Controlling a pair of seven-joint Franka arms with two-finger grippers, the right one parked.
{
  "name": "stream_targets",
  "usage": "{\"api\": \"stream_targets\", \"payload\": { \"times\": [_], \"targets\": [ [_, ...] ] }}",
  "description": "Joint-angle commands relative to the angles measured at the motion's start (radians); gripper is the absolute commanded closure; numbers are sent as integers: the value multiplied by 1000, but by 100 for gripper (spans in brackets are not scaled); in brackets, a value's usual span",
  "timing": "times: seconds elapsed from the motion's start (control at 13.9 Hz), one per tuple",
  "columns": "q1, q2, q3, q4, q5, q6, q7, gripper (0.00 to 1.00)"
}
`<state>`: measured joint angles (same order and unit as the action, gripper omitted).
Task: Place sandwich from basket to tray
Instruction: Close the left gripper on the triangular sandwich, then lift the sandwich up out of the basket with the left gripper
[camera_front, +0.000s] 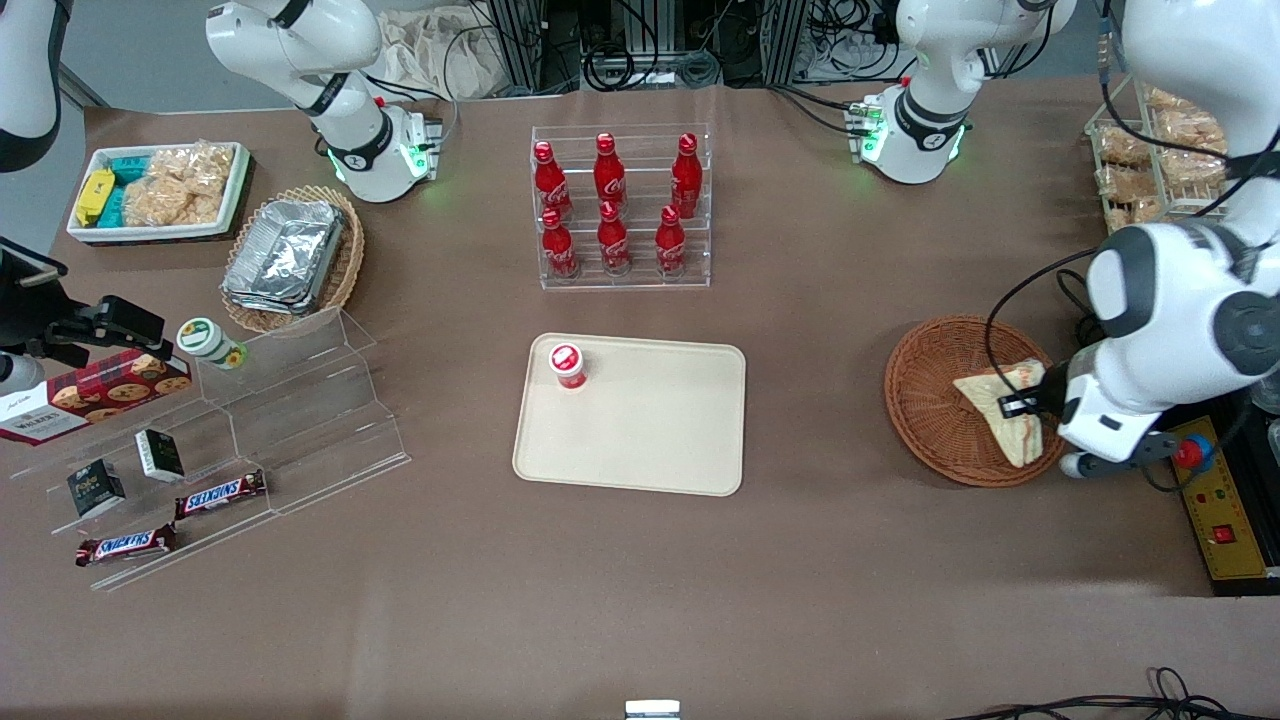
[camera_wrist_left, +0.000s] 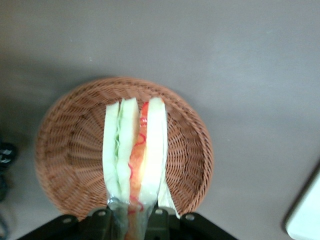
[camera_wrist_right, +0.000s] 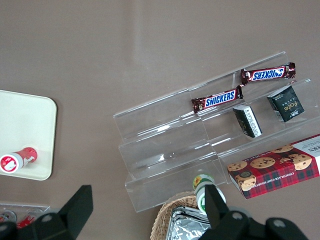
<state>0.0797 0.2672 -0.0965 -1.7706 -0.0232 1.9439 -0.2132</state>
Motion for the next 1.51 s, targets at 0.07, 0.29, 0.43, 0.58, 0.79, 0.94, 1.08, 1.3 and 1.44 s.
{"api": "stream_targets", "payload": {
  "times": [0.07,0.29,0.43,0.58,0.79,0.94,1.08,1.3,1.44],
  "targets": [
    [-9,7,-12,302,-7,-337,61,78],
    [-11,1,-90,497,-11,-557,45,78],
    [-12,-45,-139,514,-12,-594,45,78],
    [-12,-101,-216,513,-11,-603,43,78],
    [-12,-126,-354,516,-4,-625,-1,78],
    [-14,-118,-475,513,2,-625,-150,78],
    [-24,-91,-580,491,32,-605,-279,78],
    [-173,28,-609,453,190,-528,-388,78],
    [-242,139,-609,445,294,-462,-429,78]
  ]
}}
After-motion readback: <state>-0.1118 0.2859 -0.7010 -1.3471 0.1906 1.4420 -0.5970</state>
